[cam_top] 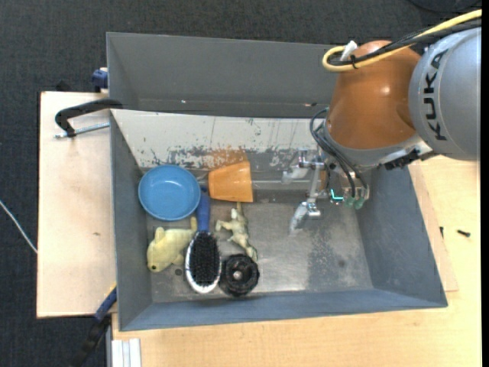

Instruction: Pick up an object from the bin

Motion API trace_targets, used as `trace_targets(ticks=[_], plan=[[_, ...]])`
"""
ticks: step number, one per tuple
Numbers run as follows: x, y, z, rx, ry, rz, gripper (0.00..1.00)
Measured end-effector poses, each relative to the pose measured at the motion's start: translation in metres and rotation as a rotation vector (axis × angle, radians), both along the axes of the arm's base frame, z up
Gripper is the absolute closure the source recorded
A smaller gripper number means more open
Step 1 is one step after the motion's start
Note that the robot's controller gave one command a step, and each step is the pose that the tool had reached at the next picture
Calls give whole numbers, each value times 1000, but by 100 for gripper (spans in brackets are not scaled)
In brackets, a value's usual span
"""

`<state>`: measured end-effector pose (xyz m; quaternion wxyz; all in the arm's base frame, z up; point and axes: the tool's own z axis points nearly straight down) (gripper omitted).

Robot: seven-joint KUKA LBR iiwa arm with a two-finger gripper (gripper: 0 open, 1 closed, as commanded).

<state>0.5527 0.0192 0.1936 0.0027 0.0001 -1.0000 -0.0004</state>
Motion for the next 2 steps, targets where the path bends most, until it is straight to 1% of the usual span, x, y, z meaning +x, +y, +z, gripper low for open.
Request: trace_targets(ticks=[1,2], plan=[[47,-7,-112,0,-1,-19,0],[49,-6,-119,2,-8,-91,0]])
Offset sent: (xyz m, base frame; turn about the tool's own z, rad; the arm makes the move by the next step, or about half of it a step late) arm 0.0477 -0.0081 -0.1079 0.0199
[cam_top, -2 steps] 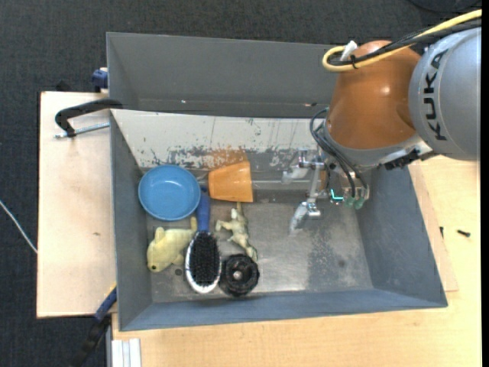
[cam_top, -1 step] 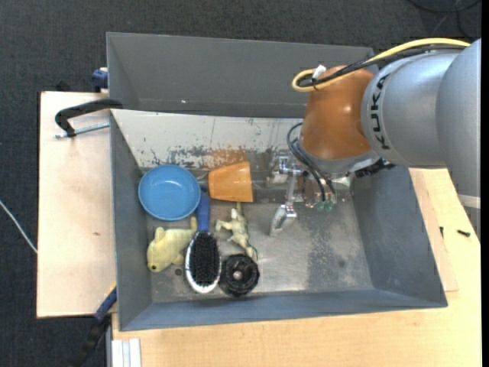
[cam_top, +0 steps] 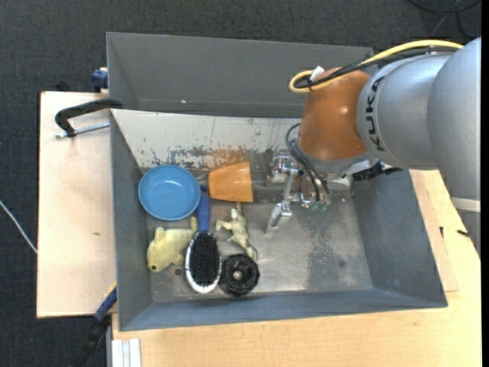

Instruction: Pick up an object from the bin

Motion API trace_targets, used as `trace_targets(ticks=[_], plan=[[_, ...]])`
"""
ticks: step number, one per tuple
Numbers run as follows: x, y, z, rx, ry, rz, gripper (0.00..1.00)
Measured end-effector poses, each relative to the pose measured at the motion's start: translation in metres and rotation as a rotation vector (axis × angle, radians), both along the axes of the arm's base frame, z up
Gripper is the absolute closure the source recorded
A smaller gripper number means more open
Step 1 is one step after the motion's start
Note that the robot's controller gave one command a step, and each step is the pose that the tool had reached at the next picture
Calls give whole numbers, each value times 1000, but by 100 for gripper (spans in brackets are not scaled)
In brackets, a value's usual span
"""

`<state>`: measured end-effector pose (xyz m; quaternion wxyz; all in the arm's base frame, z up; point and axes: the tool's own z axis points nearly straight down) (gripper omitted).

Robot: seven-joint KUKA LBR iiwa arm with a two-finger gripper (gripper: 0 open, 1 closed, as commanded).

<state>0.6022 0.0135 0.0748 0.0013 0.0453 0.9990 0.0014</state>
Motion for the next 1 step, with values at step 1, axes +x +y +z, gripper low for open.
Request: trace_targets(ticks=[1], plan=[[2,1,0,-2,0,64,0]])
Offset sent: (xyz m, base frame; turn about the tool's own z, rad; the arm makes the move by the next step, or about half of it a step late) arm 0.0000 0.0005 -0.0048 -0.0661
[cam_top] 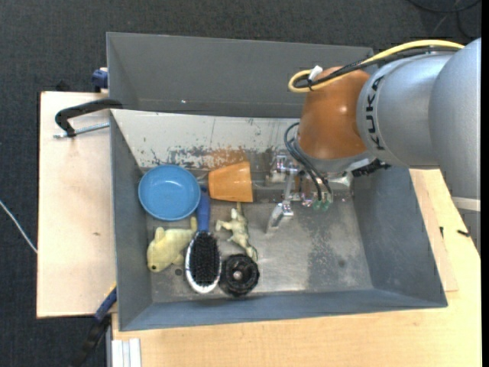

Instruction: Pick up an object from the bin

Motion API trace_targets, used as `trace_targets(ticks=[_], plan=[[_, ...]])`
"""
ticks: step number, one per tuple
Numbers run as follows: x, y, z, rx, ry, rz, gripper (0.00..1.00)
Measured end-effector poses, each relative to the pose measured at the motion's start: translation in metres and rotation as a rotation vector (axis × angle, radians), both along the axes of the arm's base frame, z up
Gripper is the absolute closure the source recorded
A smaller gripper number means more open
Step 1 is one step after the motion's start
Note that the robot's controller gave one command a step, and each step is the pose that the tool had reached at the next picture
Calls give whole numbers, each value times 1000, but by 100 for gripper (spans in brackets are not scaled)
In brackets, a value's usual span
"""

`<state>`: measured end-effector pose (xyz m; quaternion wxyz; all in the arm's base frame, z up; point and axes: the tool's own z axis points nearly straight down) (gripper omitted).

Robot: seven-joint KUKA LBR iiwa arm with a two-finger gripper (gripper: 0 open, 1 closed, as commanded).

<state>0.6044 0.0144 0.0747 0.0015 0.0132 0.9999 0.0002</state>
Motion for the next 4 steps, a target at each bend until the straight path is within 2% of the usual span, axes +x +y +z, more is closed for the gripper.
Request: trace_targets(ticks=[1,2,3,4], plan=[[-2,4,0,-3,-3,-51,0],[-37,-13,0,0,-18,124,0],[-41,1,2,2,-3,-7,0],[-55,48,8,-5,6,74,0]])
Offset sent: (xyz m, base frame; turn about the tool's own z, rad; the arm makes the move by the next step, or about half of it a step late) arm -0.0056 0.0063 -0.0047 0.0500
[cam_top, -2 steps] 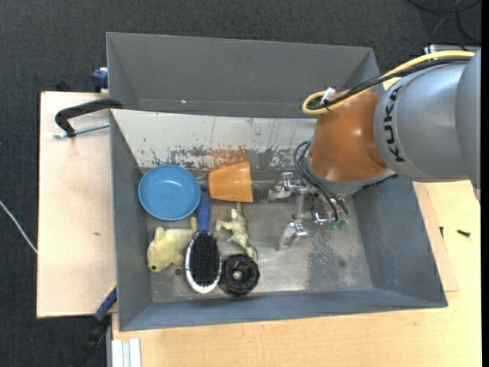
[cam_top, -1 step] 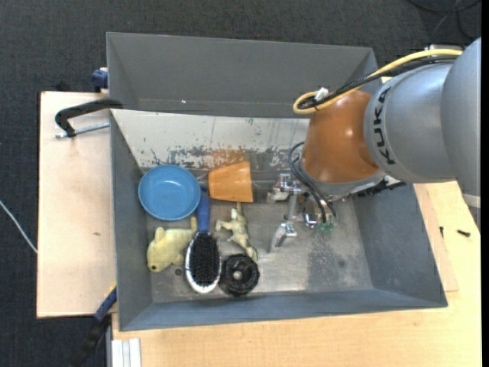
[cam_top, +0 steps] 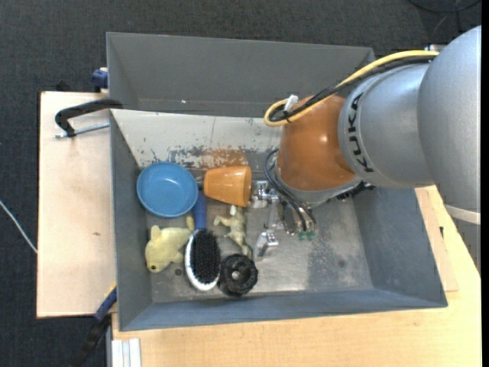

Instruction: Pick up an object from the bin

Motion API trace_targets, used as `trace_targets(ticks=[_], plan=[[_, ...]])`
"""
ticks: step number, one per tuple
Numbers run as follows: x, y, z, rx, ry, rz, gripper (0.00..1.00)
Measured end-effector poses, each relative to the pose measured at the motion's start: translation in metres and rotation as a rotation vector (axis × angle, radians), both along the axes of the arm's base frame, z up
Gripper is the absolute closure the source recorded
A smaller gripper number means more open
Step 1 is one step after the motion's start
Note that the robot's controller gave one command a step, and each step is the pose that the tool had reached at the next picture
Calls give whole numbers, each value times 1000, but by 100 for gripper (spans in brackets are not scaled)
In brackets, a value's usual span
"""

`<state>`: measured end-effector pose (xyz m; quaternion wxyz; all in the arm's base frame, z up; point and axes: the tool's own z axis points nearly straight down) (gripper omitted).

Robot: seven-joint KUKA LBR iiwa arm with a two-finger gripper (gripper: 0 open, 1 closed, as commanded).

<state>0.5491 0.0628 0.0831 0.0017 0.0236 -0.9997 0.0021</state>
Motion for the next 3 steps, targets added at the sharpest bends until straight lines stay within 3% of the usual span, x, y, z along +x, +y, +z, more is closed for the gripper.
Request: trace_targets(ticks=[1,2,3], plan=[[-18,26,1,3,-2,15,0],[-32,54,-6,4,-8,384,0],[-22,64,-9,0,-18,776,0]])
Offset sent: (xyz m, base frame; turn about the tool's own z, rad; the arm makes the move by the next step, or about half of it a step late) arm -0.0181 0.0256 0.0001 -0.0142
